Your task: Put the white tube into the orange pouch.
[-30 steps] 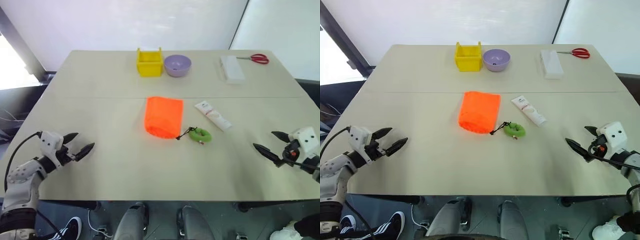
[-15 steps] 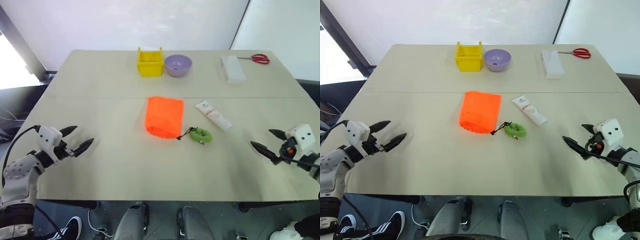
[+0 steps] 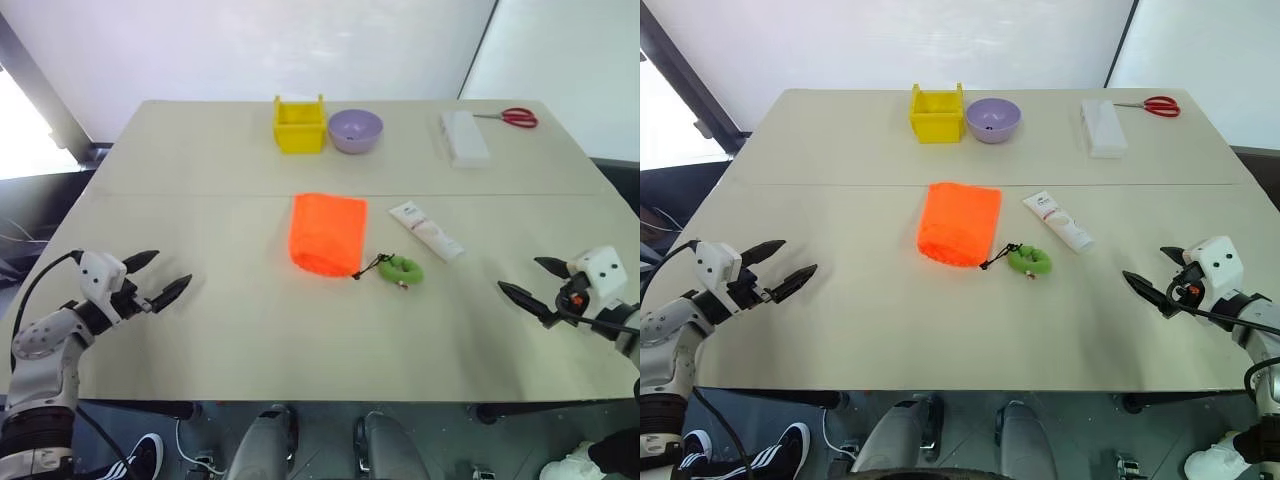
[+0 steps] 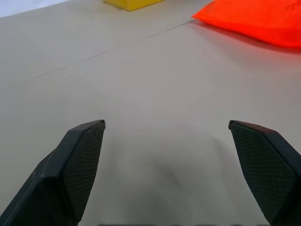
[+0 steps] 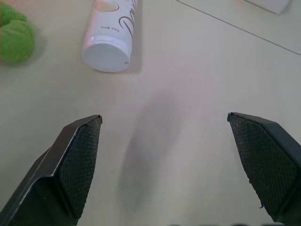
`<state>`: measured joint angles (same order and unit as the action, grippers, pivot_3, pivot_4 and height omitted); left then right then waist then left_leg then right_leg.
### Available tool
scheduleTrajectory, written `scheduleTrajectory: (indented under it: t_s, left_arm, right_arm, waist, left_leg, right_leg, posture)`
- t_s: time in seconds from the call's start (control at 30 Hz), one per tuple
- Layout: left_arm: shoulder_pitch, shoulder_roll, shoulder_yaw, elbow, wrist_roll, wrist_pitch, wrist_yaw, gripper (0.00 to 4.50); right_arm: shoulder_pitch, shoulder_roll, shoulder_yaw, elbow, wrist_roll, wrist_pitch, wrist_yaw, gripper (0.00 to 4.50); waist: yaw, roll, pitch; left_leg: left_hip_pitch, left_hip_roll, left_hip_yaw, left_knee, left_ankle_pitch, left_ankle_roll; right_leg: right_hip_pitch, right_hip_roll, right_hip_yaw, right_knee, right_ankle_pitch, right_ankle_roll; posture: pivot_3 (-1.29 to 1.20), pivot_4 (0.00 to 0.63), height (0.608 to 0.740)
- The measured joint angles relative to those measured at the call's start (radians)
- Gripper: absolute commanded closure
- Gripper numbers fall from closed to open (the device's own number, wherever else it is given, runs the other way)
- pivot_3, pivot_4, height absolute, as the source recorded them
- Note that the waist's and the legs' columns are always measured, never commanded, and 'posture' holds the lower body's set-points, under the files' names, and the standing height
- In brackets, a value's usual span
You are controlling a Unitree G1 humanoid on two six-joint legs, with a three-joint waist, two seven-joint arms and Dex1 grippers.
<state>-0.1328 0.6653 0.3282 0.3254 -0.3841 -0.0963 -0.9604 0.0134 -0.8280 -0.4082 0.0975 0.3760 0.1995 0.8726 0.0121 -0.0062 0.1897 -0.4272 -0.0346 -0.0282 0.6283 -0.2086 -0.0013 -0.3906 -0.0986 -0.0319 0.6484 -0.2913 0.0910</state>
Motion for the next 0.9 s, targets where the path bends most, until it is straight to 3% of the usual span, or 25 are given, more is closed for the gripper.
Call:
scheduleTrajectory:
  t_s: [0.1,0.23,0.37,0.53,0.67,0.9]
  left_arm:
    - [-0.022,-0.008,-0.037,-0.079,0.000,0.006,-0.015,0.00]
    - [-0.139,-0.049,-0.197,-0.212,0.044,-0.017,-0.056,0.00]
    - [-0.302,-0.092,-0.324,-0.190,0.106,-0.031,-0.092,0.00]
    - [-0.476,-0.180,-0.447,-0.076,0.237,-0.180,-0.084,0.00]
    - [-0.497,-0.213,-0.522,0.007,0.310,-0.274,-0.084,0.00]
    - [-0.530,-0.163,-0.549,0.077,0.381,-0.383,-0.088,0.00]
  right_arm:
    - [0.047,0.019,0.021,-0.173,0.083,0.067,0.048,0.04]
    - [0.041,0.041,0.102,-0.357,0.143,0.124,0.063,0.04]
    - [0.023,0.058,0.140,-0.350,0.129,0.129,0.048,0.04]
    - [-0.006,0.065,0.162,-0.326,0.107,0.121,0.034,0.04]
    - [-0.013,0.073,0.163,-0.324,0.098,0.117,0.022,0.04]
    - [-0.003,0.090,0.163,-0.316,0.075,0.091,0.004,0.04]
  waist:
    - [0.002,0.000,0.000]
    - [0.003,-0.001,0.000]
    - [0.002,-0.001,0.000]
    - [0.000,-0.001,0.000]
    - [0.000,-0.001,0.000]
    - [0.001,-0.001,0.000]
  left_leg:
    - [0.000,0.001,0.000,0.000,0.000,0.000]
    - [0.000,0.001,0.000,0.003,0.000,0.000]
    - [0.000,0.001,0.001,0.002,0.000,0.000]
    - [0.000,0.000,0.002,0.002,0.000,0.001]
    - [0.000,0.000,0.002,0.001,0.000,0.001]
    - [0.000,0.000,0.002,0.004,0.001,0.002]
  right_leg:
    - [0.001,0.000,0.000,0.000,0.000,0.000]
    - [0.003,0.000,0.000,-0.002,0.002,0.001]
    - [0.001,0.000,0.000,-0.003,0.004,0.001]
    - [0.001,0.002,0.000,-0.002,0.007,0.008]
    - [0.000,0.004,0.000,-0.001,0.007,0.008]
    - [0.001,0.003,0.000,0.000,0.008,0.010]
  posture:
    - [0.00,0.150,0.740]
    - [0.00,0.150,0.740]
    - [0.00,0.150,0.740]
    - [0.00,0.150,0.740]
    - [0.00,0.150,0.740]
    - [0.00,0.150,0.740]
